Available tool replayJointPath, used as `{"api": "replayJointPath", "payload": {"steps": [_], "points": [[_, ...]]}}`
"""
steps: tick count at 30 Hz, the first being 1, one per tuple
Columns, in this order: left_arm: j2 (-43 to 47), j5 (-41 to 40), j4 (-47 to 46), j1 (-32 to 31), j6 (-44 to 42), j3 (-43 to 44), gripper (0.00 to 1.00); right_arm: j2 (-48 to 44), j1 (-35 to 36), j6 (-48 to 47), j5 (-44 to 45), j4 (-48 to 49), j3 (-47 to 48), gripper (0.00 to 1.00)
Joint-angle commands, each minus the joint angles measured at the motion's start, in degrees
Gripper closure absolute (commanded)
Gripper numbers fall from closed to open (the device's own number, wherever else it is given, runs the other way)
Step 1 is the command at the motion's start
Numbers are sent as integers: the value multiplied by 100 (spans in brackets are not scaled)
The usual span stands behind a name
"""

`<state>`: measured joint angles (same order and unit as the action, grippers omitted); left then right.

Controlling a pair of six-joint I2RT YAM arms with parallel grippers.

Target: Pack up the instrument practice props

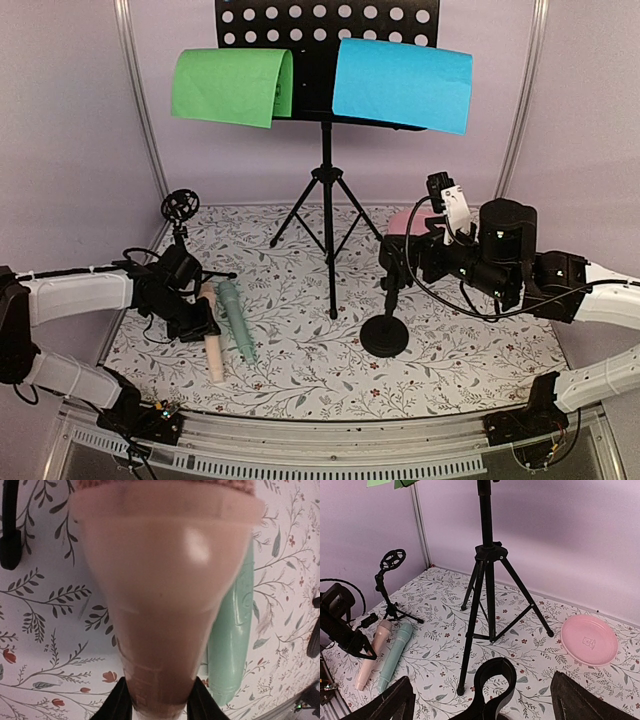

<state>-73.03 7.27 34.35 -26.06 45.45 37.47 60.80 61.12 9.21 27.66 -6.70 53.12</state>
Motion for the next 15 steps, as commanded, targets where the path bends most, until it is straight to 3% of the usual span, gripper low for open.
{"api": "replayJointPath", "payload": {"steps": [1, 4, 15], "points": [[-56, 178, -507, 75, -8, -117, 98, -81, 3, -82, -243, -126, 233, 2], [-112, 211, -508, 75, -6, -171, 91, -32, -2, -209, -300, -51, 312, 0], [152, 141, -308, 83, 67, -164, 38, 216, 2, -479, -694, 292, 389, 0]]}}
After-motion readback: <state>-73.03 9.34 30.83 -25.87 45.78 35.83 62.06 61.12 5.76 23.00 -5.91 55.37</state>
